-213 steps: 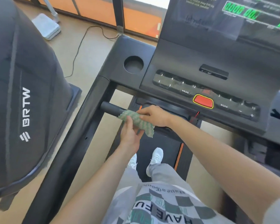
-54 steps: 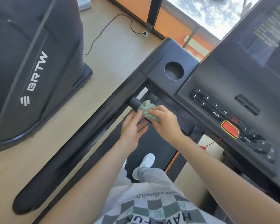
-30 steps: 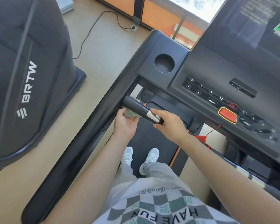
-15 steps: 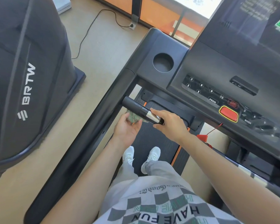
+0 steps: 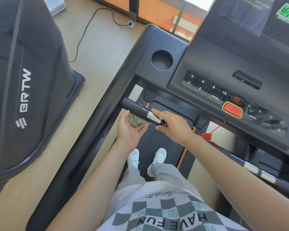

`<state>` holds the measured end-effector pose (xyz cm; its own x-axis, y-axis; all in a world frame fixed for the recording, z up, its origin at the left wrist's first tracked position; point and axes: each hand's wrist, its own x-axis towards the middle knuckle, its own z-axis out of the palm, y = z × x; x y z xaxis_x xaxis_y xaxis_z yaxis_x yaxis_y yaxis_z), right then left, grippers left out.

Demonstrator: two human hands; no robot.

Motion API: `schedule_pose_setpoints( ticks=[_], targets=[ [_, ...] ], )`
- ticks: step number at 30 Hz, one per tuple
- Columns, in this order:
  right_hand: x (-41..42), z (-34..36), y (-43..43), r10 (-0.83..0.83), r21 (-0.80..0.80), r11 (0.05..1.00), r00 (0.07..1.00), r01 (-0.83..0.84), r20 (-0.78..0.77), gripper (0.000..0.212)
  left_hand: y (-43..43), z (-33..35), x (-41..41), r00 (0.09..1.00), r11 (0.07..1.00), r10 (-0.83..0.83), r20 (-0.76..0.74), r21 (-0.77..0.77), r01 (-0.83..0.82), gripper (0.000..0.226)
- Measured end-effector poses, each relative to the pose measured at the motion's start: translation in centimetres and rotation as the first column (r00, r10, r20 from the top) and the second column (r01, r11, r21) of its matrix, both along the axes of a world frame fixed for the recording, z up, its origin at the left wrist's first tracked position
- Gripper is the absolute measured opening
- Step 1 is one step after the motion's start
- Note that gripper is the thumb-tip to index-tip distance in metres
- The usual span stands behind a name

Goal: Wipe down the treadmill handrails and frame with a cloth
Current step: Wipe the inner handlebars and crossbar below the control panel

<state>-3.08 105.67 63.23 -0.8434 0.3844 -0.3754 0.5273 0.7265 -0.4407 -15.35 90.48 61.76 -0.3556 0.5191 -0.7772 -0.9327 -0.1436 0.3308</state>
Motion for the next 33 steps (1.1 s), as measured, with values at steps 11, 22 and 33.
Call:
schedule_pose_setpoints(
  ticks=[11,22,33],
  targets=[
    [11.7,0.6,1.9,-0.225,0.081,0.972,0.974,0.221,0.034,0.065,1.2,-0.5,4.2,0.982,0.988,-0.154,0.11,0.016,0.153,0.046],
    [12.8,-0.3,0.9,-0.32,0.06,0.944,0.945,0.324,-0.074,0.059,1.1,0.0,4.0,0.988,0.989,-0.145,0.056,0.006,0.145,0.032],
    [14.0,-0.3,-1.5,-0.352,0.237,0.895,0.925,0.377,-0.143,0.055,2.5,-0.2,7.2,0.955,0.961,-0.275,0.107,0.072,0.269,0.042]
  ],
)
